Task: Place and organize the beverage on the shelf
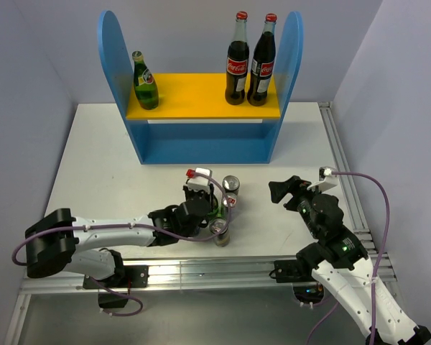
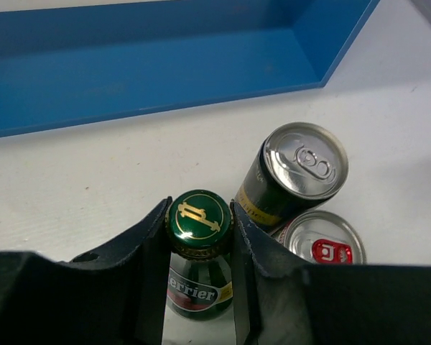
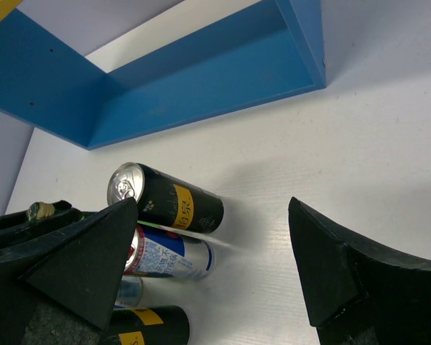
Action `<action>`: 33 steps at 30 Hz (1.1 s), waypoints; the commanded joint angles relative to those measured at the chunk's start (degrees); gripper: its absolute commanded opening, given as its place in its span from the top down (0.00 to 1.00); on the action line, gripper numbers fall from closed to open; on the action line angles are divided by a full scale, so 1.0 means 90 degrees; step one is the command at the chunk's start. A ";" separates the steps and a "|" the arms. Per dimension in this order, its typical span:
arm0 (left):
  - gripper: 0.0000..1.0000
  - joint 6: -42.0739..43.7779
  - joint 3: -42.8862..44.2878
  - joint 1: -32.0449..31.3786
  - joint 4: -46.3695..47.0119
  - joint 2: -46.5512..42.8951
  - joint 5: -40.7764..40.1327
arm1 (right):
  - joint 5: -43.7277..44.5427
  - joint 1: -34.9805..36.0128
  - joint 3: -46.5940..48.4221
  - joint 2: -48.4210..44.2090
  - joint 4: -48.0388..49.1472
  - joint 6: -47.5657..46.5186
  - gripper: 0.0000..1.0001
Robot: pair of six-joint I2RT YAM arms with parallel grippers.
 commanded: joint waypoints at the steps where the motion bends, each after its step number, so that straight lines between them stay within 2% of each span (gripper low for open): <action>1: 1.00 0.0343 0.0807 0.0004 -0.0604 -0.0302 -0.0306 | -0.0010 0.0035 0.0057 0.0033 0.0165 -0.0022 0.08; 5: 1.00 0.0871 0.1617 0.0208 -0.1376 -0.0635 -0.0287 | -0.0010 0.0035 0.0057 0.0033 0.0184 -0.0032 0.08; 9: 1.00 0.1604 0.2601 0.0647 -0.1660 -0.0889 -0.0025 | -0.0039 0.0025 0.0057 0.0023 0.0203 -0.0042 0.08; 11: 1.00 0.1916 0.2945 0.1047 -0.1826 -0.0948 0.0200 | -0.0030 0.0035 0.0047 0.0014 0.0204 -0.0051 0.08; 15: 1.00 0.2385 0.4289 0.1799 -0.2273 -0.0734 0.0708 | -0.0039 0.0025 0.0047 -0.0025 0.0213 -0.0051 0.08; 18: 1.00 0.2483 0.5237 0.2560 -0.2607 -0.0411 0.1196 | -0.0030 0.0035 0.0038 -0.0035 0.0204 -0.0051 0.08; 24: 1.00 0.2405 0.6947 0.3294 -0.3309 0.0331 0.1861 | -0.0030 0.0025 0.0018 -0.0104 0.0223 -0.0051 0.08; 33: 1.00 0.2298 0.8140 0.3889 -0.3496 0.1307 0.2369 | 0.0000 0.0025 -0.0011 -0.0104 0.0243 -0.0061 0.08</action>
